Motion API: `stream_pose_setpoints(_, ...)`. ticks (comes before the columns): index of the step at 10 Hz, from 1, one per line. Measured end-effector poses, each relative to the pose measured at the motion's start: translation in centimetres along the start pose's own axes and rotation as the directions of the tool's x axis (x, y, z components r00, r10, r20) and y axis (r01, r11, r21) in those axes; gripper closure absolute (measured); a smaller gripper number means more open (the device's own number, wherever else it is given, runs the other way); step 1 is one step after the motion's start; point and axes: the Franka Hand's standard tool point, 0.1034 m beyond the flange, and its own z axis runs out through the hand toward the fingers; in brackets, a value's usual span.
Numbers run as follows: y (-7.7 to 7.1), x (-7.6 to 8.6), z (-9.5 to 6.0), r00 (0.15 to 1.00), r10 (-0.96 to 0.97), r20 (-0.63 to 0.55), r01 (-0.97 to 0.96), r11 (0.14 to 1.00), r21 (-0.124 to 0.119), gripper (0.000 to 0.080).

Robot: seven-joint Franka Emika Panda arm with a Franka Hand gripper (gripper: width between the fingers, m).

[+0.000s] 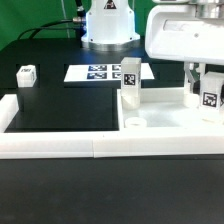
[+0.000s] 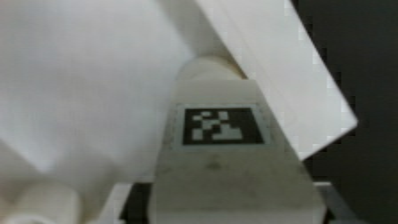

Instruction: Assemble square table

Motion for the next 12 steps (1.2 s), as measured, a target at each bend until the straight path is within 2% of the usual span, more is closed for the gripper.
stream_pose_setpoints(1, 0.1, 0.1, 0.0, 0.995, 0.103, 0.008, -0.103, 0.995, -0.002, 0.0511)
stream_pose_setpoints(2, 0.4, 0.2, 0.1, 0.964, 0.265, 0.027, -0.265, 0.964, 0.007, 0.0511)
stream_pose_setpoints(3, 0.9, 0.2, 0.2, 0.887, 0.459, 0.056, -0.462, 0.885, 0.061, 0.0508)
stream_pose_setpoints(4, 0.9, 0.1, 0.1, 0.846, 0.528, 0.074, -0.533, 0.844, 0.059, 0.0507)
stream_pose_setpoints(5, 1.0, -0.1, 0.2, 0.741, 0.665, 0.093, -0.671, 0.737, 0.08, 0.0507)
stream_pose_setpoints(6, 0.6, -0.6, 0.2, 0.584, 0.804, 0.115, -0.812, 0.577, 0.086, 0.0501)
stream_pose_setpoints(8, 0.1, -0.9, 0.2, 0.485, 0.863, 0.139, -0.874, 0.481, 0.066, 0.0499)
stream_pose_setpoints(9, 0.0, -1.0, 0.3, 0.468, 0.873, 0.14, -0.884, 0.464, 0.063, 0.0499)
stream_pose_setpoints(10, 0.1, -1.0, 0.3, 0.492, 0.859, 0.138, -0.87, 0.488, 0.066, 0.0499)
stream_pose_setpoints(11, 0.1, -1.0, 0.3, 0.537, 0.833, 0.134, -0.843, 0.533, 0.073, 0.0286)
stream_pose_setpoints(12, 0.1, -0.7, 0.2, 0.716, 0.69, 0.112, -0.698, 0.708, 0.104, 0.0286)
